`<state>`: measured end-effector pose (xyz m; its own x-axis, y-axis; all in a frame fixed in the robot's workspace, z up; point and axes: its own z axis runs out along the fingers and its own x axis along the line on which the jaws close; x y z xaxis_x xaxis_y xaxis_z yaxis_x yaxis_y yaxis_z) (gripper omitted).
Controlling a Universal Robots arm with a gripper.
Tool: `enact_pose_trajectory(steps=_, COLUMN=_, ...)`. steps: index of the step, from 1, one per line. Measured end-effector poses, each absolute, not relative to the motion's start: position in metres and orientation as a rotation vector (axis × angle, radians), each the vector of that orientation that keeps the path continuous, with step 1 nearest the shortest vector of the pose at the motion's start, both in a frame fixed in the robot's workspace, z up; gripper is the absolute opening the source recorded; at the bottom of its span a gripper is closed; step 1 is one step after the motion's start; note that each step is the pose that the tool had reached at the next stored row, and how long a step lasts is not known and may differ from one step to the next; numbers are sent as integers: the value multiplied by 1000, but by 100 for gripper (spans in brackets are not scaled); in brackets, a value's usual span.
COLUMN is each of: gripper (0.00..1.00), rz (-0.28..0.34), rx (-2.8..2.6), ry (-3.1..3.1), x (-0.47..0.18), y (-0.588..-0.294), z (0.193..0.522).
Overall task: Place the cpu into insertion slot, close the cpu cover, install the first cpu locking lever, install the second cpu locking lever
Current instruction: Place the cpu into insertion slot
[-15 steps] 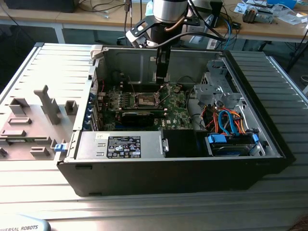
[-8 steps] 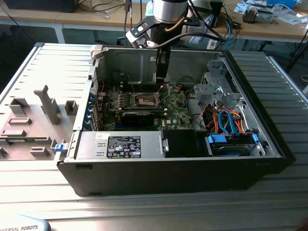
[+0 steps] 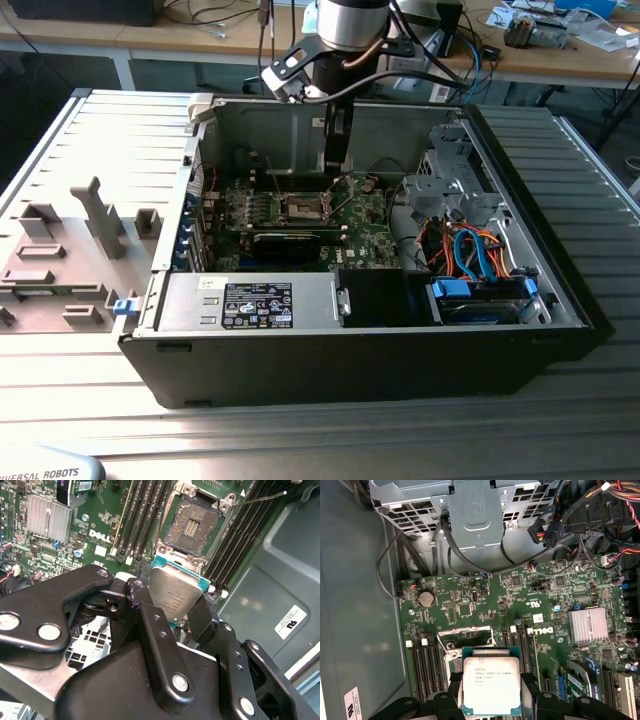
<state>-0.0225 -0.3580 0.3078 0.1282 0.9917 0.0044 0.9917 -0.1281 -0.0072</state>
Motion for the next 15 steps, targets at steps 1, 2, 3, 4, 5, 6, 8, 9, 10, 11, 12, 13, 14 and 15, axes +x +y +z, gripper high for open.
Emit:
enact_pose_trajectory(steps=1, gripper=54, rz=2, rx=-2353, ry=-2069, x=-23, y=-358, z=306)
enact_pose_trajectory(steps=2, gripper=54, rz=2, rx=-2353, ry=-2069, x=-23, y=-358, z=306)
enact_pose_trajectory(steps=3, gripper=54, rz=2, rx=-2353, ry=-2069, x=-23, y=-358, z=306)
enact_pose_trajectory(steps=4, gripper=54, rz=2, rx=-2353, ry=-2069, x=-23, y=-358, z=306)
enact_pose_trajectory(steps=5, gripper=54, rz=2, rx=-2353, ry=-2069, x=-23, y=-358, z=306)
enact_pose_trajectory(steps=6, gripper=54, rz=2, rx=-2353, ry=-2069, x=-23, y=-358, z=306)
enact_pose_trajectory(steps=8, gripper=54, rz=2, rx=-2353, ry=-2069, x=-23, y=-358, z=305)
enact_pose_trajectory(steps=9, gripper=54, rz=2, rx=-2353, ry=-2069, x=-23, y=-358, z=305)
enact_pose_trajectory(steps=10, gripper=54, rz=2, rx=-2353, ry=-2069, x=-23, y=-358, z=305)
enact_pose_trajectory(steps=11, gripper=54, rz=2, rx=-2353, ry=-2069, x=-23, y=-358, z=305)
enact_pose_trajectory(steps=12, gripper=54, rz=2, rx=-2353, ry=-2069, x=-23, y=-358, z=305)
enact_pose_trajectory(steps=13, gripper=54, rz=2, rx=-2353, ry=-2069, x=-23, y=-358, z=305)
enact_pose_trajectory(steps=14, gripper=54, rz=2, rx=-2353, ry=-2069, x=-23, y=-358, z=304)
enact_pose_trajectory(steps=15, gripper=54, rz=2, rx=-2353, ry=-2069, x=-23, y=-358, z=304)
